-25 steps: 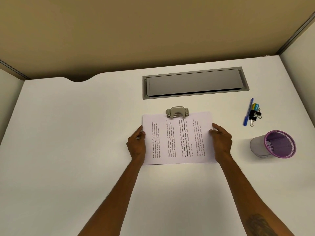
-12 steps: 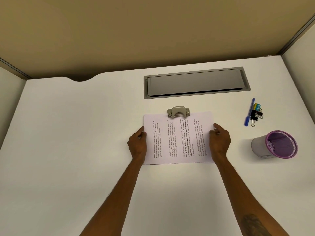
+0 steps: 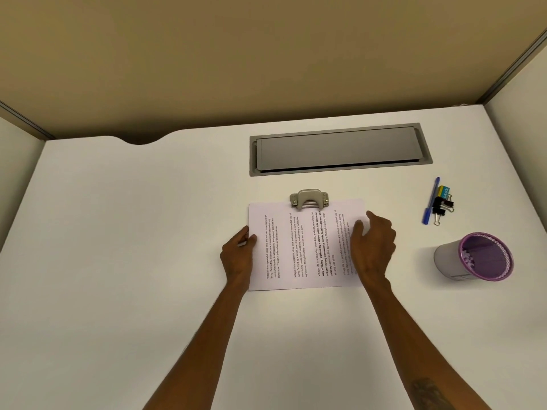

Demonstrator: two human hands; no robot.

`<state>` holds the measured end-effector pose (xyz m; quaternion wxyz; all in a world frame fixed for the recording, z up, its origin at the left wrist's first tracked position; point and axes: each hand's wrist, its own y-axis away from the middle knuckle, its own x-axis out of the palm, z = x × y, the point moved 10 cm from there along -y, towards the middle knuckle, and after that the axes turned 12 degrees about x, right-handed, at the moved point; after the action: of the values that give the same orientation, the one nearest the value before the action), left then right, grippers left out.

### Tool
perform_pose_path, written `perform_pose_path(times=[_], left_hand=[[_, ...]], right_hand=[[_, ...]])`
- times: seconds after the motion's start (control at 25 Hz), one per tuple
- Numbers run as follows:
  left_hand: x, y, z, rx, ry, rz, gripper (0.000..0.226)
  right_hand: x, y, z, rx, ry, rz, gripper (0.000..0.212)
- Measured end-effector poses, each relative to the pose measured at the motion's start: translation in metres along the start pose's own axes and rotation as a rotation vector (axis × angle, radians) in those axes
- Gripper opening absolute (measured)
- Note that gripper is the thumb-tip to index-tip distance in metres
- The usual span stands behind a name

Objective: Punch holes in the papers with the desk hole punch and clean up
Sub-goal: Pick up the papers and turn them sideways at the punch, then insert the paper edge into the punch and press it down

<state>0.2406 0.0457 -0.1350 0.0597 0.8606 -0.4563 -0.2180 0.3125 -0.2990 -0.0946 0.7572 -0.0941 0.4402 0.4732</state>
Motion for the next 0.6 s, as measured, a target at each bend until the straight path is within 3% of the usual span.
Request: perform_pose_path(times=[0.24,0.6], left_hand=[[-0.002,0.002,-0.001,0.0,0.052,0.032,0.04],[-0.002,-0.001,0.0,0.013,0.053,0.072,0.04]], right_hand=[[0.048,0.011,0.089,-0.396,0.101,0.196,0.053],[0.128,-0.026,0.164,-0.548,0.381,0.369,0.058]])
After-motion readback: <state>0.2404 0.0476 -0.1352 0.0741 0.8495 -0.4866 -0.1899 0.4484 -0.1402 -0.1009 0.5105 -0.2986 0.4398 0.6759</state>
